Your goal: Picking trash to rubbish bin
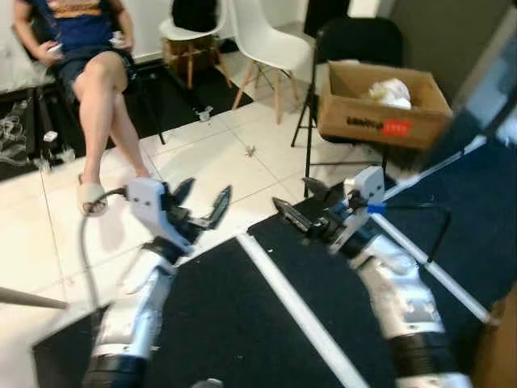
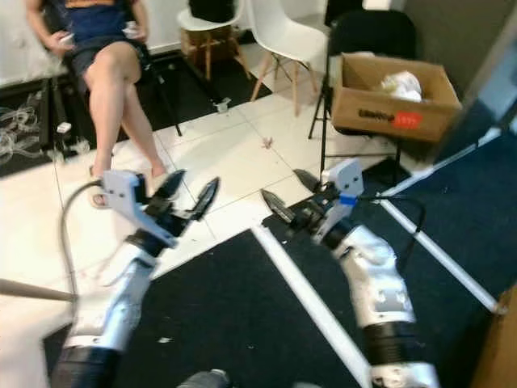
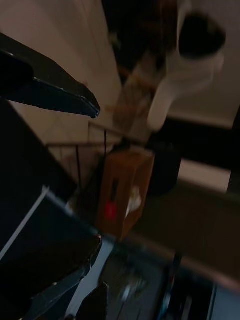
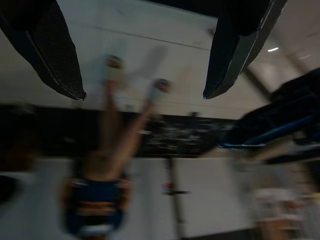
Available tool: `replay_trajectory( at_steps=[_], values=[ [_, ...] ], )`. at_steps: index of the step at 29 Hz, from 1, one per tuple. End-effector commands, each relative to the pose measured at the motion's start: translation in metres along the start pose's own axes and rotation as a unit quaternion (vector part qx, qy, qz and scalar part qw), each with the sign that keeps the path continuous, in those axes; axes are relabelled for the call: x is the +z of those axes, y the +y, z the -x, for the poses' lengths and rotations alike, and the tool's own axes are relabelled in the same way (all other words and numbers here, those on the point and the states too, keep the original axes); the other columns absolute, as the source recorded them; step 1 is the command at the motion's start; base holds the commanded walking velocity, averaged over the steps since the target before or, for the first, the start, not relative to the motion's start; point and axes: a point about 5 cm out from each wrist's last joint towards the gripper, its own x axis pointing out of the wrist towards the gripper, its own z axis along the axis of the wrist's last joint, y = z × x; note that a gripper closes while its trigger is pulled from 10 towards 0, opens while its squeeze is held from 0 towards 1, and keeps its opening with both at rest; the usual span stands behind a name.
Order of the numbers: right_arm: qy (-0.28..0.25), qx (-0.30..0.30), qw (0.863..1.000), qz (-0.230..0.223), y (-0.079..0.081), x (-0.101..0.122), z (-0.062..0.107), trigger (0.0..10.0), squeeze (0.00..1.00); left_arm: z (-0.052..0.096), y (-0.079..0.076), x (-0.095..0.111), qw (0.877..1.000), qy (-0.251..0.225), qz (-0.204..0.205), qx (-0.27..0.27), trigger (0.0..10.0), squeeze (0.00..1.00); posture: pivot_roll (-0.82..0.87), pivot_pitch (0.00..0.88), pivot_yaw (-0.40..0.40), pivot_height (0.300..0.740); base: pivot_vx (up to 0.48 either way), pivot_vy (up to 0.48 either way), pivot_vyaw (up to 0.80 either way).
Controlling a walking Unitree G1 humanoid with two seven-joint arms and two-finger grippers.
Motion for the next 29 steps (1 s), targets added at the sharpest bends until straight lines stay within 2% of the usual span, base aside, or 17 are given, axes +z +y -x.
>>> replay_trajectory(
  at_steps=[1, 17, 24, 27, 29],
  values=[
    [0.001, 0.008, 1.0, -0.003, 0.001, 0.0, 0.003, 10.0, 0.0, 0.001, -0.002, -0.004, 1.0, 0.005, 0.009, -0.007, 10.0, 0.0, 0.02, 0.0, -0.027, 0.74, 0.0, 0.0, 0.71],
    [-0.011, 0.019, 1.0, -0.02, 0.002, 0.001, 0.002, 10.0, 0.0, -0.001, -0.002, -0.002, 1.0, -0.004, 0.011, -0.018, 10.0, 0.0, 0.02, 0.0, -0.027, 0.74, 0.0, 0.0, 0.67],
    [-0.019, -0.006, 1.0, -0.019, -0.002, 0.001, 0.003, 10.0, 0.0, -0.001, 0.007, -0.002, 0.999, -0.014, -0.01, 0.031, 10.0, 0.0, 0.02, 0.0, -0.028, 0.74, 0.0, 0.0, 0.65],
    [-0.033, -0.039, 0.998, -0.028, -0.008, 0.001, 0.005, 10.0, 0.0, 0.001, 0.015, -0.002, 0.997, -0.027, -0.001, 0.073, 10.0, 0.0, 0.02, 0.0, -0.033, 0.74, 0.0, 0.0, 0.65],
    [-0.039, -0.056, 0.997, -0.03, -0.011, 0.001, 0.005, 10.0, 0.0, 0.001, 0.017, -0.002, 0.996, -0.032, 0.008, 0.083, 10.0, 0.0, 0.02, 0.0, -0.033, 0.74, 0.0, 0.0, 0.64]
  ],
)
